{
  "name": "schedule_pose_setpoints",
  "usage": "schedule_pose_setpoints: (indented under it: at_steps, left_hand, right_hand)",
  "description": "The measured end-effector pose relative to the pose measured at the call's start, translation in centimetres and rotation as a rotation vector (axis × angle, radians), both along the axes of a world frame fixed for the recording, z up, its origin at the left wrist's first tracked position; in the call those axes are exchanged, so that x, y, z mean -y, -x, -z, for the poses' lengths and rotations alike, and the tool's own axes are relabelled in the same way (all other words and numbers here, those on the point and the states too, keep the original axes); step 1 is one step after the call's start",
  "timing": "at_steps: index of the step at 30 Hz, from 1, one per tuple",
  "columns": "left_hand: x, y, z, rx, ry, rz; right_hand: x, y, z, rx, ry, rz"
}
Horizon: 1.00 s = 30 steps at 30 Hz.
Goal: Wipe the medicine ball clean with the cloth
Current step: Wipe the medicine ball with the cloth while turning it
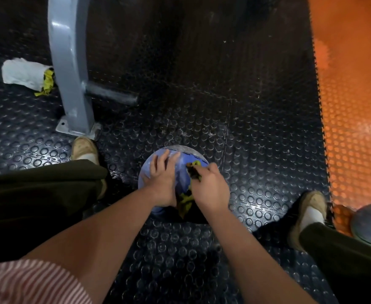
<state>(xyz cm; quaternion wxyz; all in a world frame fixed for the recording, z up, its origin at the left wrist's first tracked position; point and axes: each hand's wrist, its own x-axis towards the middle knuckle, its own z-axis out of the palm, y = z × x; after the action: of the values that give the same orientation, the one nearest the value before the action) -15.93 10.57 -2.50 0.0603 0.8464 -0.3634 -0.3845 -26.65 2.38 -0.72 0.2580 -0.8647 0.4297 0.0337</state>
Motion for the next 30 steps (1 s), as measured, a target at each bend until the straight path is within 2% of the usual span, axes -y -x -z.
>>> schedule_pose_setpoints:
  at_steps: [7,10,12,14,20,23,30]
  left_hand:
    - [0.5,0.0,0.0,0.003,-0.003,-0.014]
    - [0.7,-0.4,0.1,-0.032,0.034,-0.045]
    - [0.8,-0.5,-0.2,-0.047,0.024,-0.033]
    - [0.9,-0.3,-0.5,-0.043,0.008,-0.015]
    - [1.1,0.9,-0.3,-0.038,-0.035,0.011]
    - [1.4,0.5,-0.1,-0.053,-0.017,-0.026]
    - [1.0,-0.4,0.5,-0.077,0.07,-0.053]
  right_hand:
    - [3.2,-4.1,-1.0,-0.109,-0.003,-0.079]
    - [0.6,-0.9,-0.6,-0.055,0.015,-0.07]
    - [-1.9,1.8,0.0,0.069,0.042,-0.061]
    - [-2.7,2.7,0.4,0.109,0.047,-0.03]
    - [2.2,-3.3,-0.3,-0.01,0.044,0.014]
    - [3.2,-4.8,-0.6,-0.078,-0.042,-0.008]
    - [-3.0,2.6,0.8,0.139,0.03,-0.03]
